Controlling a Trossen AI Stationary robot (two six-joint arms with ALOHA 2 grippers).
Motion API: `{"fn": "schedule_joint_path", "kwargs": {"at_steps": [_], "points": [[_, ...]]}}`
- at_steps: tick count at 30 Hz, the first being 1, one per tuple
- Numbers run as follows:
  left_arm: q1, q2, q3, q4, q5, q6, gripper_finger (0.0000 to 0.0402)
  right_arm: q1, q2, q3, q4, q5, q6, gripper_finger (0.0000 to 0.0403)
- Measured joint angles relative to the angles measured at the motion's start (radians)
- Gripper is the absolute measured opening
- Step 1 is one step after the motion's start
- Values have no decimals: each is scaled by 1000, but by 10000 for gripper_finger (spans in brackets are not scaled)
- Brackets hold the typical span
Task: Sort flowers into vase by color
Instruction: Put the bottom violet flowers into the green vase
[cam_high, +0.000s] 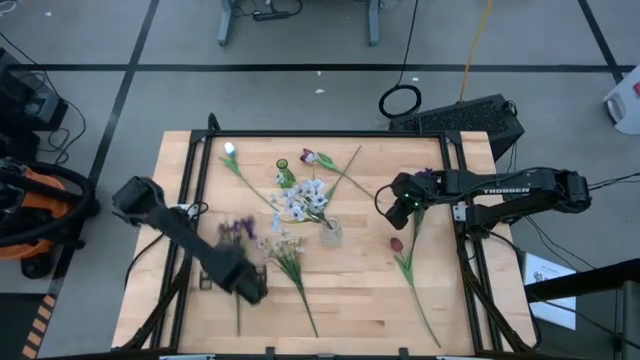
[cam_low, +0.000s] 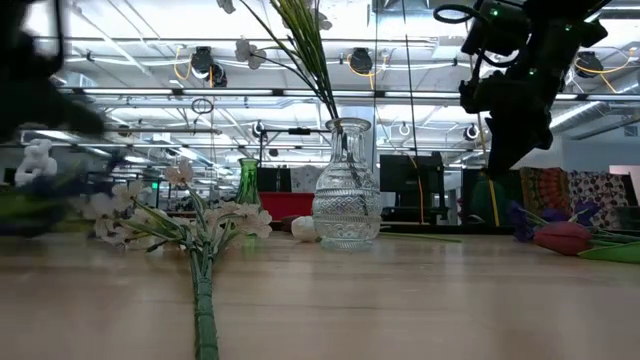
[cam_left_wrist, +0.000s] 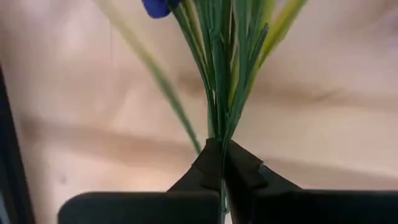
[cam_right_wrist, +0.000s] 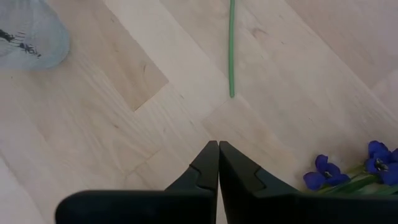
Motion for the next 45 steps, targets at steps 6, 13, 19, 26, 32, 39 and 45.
{"fn": "schedule_joint_path", "kwargs": {"at_steps": [6,13,19,26,32,39,45], "points": [[102,-229,1,-388,-232,47,3,0,0,0,5,0,51,4],[372,-507,3,-324,-737,503,1,-2,0,0,64,13,144,4],[765,-582,3,-180,-792,1087,1,-16,0,0,199,12,234,4],[1106,-589,4,461,-504,1836,0,-16,0,0,232,62,284,4],[1365,-572,4,713,-209,2051,0,-21,0,0,233,63,423,4],[1569,-530,4,799,296,2160,0,-14,0,0,232,62,520,4],[1564,-510,4,713,387,2236,0,-1,0,0,233,63,561,4]]}}
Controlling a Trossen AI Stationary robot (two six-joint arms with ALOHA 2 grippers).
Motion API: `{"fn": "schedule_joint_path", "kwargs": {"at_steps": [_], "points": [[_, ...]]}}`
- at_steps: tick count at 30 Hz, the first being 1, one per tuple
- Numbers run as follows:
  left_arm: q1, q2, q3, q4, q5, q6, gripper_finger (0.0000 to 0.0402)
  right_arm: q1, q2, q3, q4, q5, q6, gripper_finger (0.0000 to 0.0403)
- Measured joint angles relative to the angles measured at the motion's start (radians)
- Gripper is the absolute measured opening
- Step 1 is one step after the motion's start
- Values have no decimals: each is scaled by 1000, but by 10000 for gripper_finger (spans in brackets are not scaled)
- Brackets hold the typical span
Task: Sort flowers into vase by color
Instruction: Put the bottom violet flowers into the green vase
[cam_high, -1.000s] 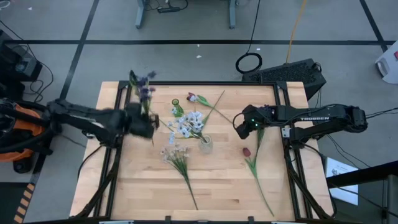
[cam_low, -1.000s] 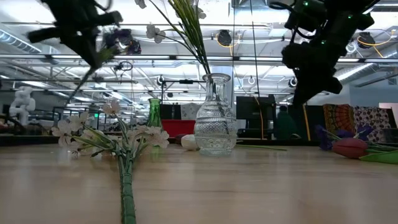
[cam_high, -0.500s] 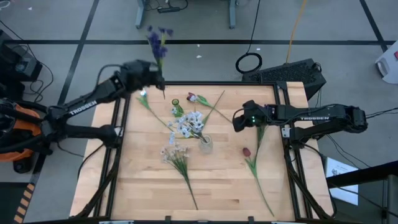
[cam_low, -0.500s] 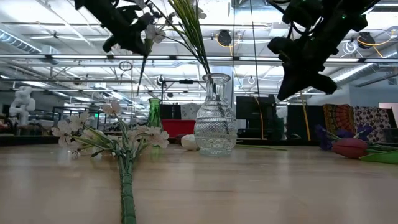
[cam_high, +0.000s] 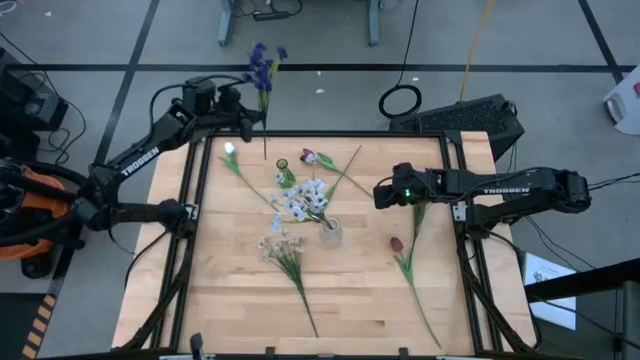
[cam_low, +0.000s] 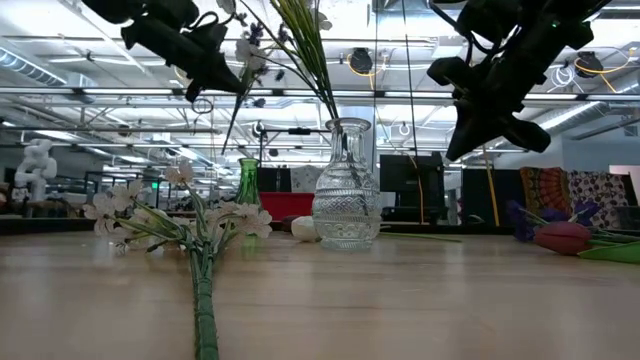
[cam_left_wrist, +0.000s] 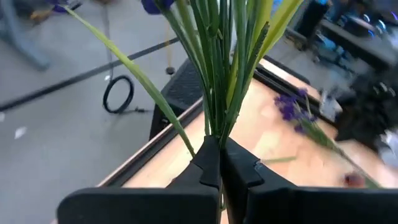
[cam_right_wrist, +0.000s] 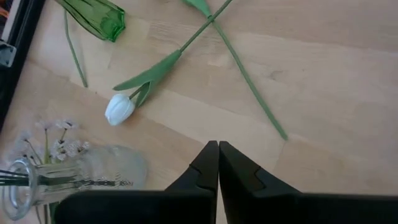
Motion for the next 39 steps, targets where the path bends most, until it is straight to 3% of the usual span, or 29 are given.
{"fn": "schedule_joint_path", "kwargs": {"at_steps": [16,26,39], "points": [[-98,-35,-6,120,8,88,0,1,0,0,15,29,73,4],[-124,-35,-235,481,9,-73,0,1,0,0,23,28,77,4],[-123,-36,-248,477,17,-22,0,1,0,0,24,27,76,4]]}}
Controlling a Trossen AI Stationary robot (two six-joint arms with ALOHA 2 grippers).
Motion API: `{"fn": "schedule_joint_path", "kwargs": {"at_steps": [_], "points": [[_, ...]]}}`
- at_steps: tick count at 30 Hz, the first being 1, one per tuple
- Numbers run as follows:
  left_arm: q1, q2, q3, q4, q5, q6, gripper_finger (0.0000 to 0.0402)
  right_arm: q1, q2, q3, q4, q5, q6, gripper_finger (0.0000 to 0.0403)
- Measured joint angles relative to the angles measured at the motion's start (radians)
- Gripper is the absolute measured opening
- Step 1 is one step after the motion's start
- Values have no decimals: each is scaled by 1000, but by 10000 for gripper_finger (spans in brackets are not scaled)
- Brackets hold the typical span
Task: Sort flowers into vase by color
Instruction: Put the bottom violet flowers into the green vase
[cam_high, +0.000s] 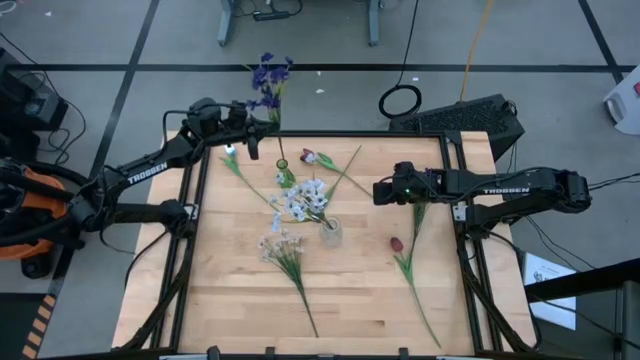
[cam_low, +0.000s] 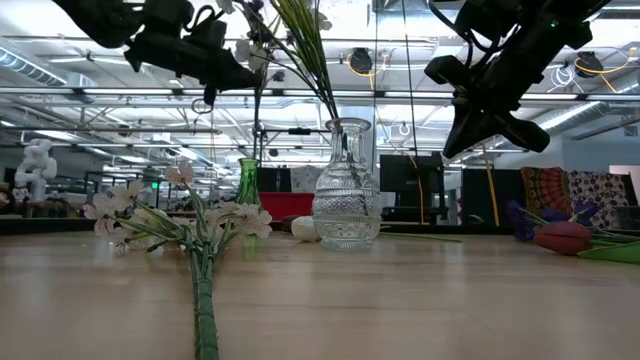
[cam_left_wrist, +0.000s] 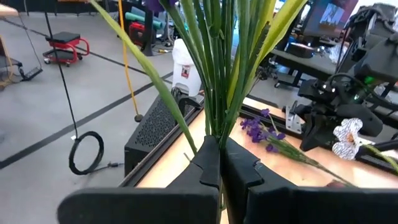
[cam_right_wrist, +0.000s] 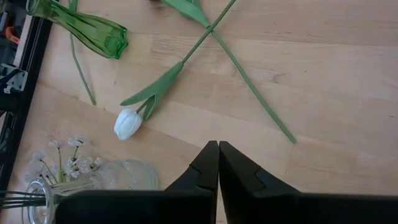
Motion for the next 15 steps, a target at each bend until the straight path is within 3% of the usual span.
{"fn": "schedule_joint_path", "kwargs": {"at_steps": [12,15], "points": [[0,-1,0,-74,-9,106,0,0,0,0,0,-2,-2,4],[-6,-5,-44,-16,-10,105,0,0,0,0,0,-2,-3,4]]}}
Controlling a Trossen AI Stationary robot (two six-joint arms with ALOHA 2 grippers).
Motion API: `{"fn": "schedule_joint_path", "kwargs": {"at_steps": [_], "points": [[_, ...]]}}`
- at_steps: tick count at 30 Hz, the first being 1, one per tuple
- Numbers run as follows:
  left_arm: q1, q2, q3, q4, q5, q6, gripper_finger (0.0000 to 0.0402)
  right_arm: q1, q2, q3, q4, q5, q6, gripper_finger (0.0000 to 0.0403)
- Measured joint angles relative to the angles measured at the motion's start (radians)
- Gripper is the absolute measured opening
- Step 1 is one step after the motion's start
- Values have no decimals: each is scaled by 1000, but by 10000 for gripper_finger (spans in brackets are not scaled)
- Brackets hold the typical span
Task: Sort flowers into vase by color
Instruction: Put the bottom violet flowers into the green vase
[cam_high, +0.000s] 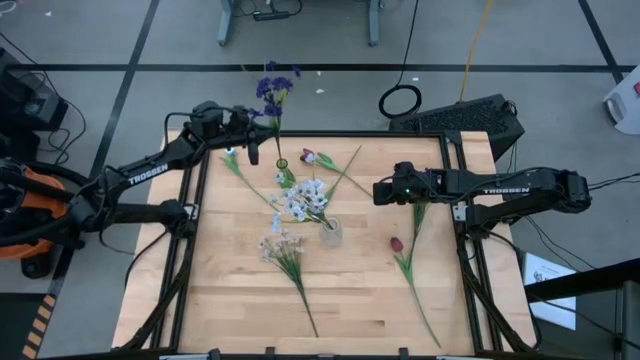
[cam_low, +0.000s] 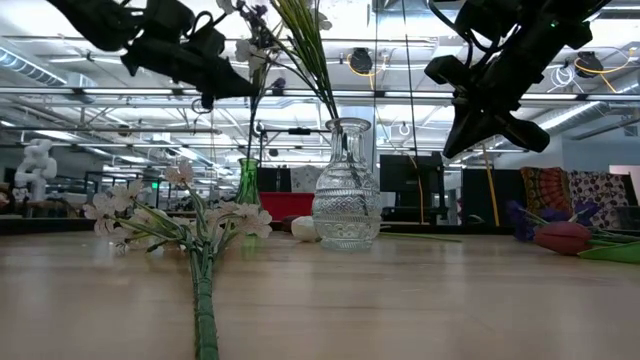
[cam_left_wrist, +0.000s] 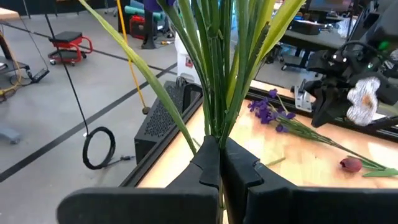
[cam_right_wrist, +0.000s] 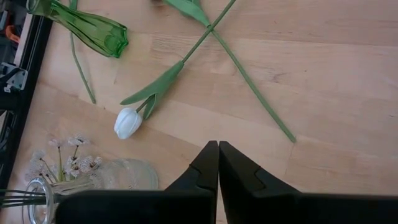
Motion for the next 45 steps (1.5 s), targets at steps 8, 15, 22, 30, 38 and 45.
{"fn": "schedule_joint_path", "kwargs": {"at_steps": [8,15,22,30,38,45], "points": [[-20,-18,-169,200,-3,-53,0,0,0,0,0,0,0,4],[-20,-19,-220,202,-3,-53,8,0,0,0,0,6,0,4],[-20,-19,-227,198,-3,-53,29,0,0,0,1,33,-5,4],[-20,-19,-227,161,-7,-52,32,0,0,0,37,33,-5,4],[-20,-19,-227,113,-7,-45,73,0,0,0,37,31,0,4],[-20,-19,-227,109,-7,-54,146,0,0,0,37,29,-5,4]]}}
